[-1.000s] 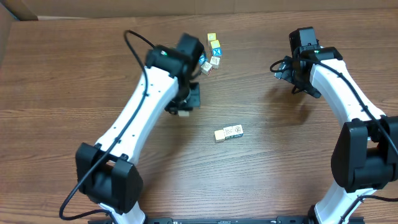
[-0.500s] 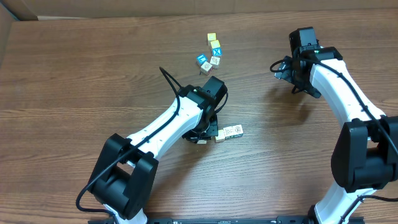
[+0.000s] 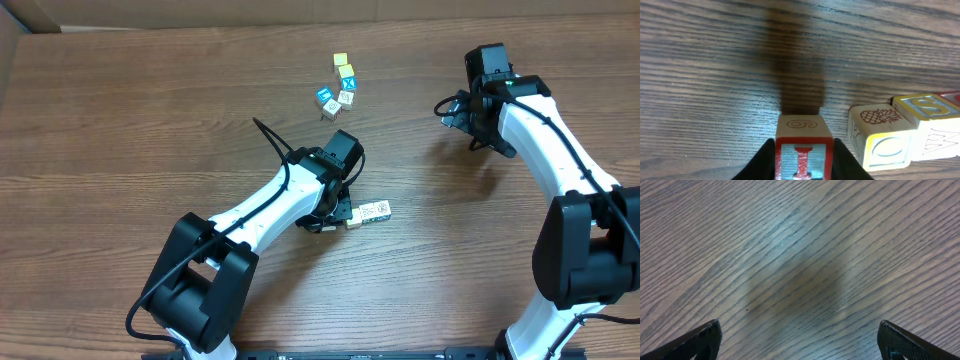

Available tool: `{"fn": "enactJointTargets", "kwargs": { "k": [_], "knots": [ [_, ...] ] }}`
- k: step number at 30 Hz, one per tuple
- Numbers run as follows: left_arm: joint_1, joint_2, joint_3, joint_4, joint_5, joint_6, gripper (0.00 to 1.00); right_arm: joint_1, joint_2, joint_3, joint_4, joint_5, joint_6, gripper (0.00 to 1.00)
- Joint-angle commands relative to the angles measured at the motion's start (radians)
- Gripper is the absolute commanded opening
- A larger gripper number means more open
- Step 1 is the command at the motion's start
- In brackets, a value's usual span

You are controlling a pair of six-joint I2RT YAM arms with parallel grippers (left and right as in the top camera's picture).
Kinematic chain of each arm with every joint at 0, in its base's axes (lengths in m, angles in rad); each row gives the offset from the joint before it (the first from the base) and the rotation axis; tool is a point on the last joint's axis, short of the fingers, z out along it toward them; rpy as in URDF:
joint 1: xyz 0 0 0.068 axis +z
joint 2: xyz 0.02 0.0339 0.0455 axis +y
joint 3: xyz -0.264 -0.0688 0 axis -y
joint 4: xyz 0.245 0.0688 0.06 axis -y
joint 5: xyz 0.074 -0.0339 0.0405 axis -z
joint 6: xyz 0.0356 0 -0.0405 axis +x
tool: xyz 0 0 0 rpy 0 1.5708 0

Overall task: Flip 4 blocks
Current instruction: 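Carry the red I block to the left end of the row, then lower the red I block beside the row and release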

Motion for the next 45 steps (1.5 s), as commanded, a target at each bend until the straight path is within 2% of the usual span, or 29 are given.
{"fn": "enactJointTargets", "kwargs": {
  "k": [1, 8, 15, 18, 19, 20, 21, 27, 33, 45],
  "knots": [
    [0.017, 0.010, -0.006, -0.001, 0.028, -0.011, 0.39, 0.001, -0.026, 0.014, 0.002, 0.003, -0.004, 1.00],
    [0.056, 0.007, 0.037, -0.027, 0.057, 0.019, 0.40, 0.001, -0.026, 0.014, 0.002, 0.003, -0.004, 1.00],
    [0.090, 0.003, 0.126, -0.117, 0.046, 0.075, 0.38, 0.001, -0.026, 0.014, 0.002, 0.003, -0.005, 1.00],
    [0.090, 0.003, 0.126, -0.170, -0.004, 0.079, 0.28, 0.001, -0.026, 0.014, 0.002, 0.003, -0.005, 1.00],
    [0.090, 0.003, 0.124, -0.189, -0.023, 0.079, 0.22, 0.001, -0.026, 0.014, 0.002, 0.003, -0.005, 1.00],
    [0.090, 0.003, 0.123, -0.211, -0.045, 0.079, 0.10, 0.001, -0.026, 0.014, 0.002, 0.003, -0.004, 1.00],
    [0.090, 0.003, 0.122, -0.227, -0.059, 0.079, 0.04, 0.001, -0.026, 0.014, 0.002, 0.003, -0.005, 1.00],
    [0.087, 0.004, 0.056, -0.240, -0.058, 0.072, 0.04, 0.001, -0.026, 0.014, 0.002, 0.003, -0.005, 1.00],
    [0.082, 0.004, -0.027, -0.128, 0.046, 0.071, 0.04, 0.001, -0.026, 0.014, 0.002, 0.003, -0.005, 1.00],
    [0.082, 0.004, -0.041, -0.030, 0.112, 0.070, 0.04, 0.001, -0.026, 0.014, 0.002, 0.003, -0.004, 1.00]
  ]
}}
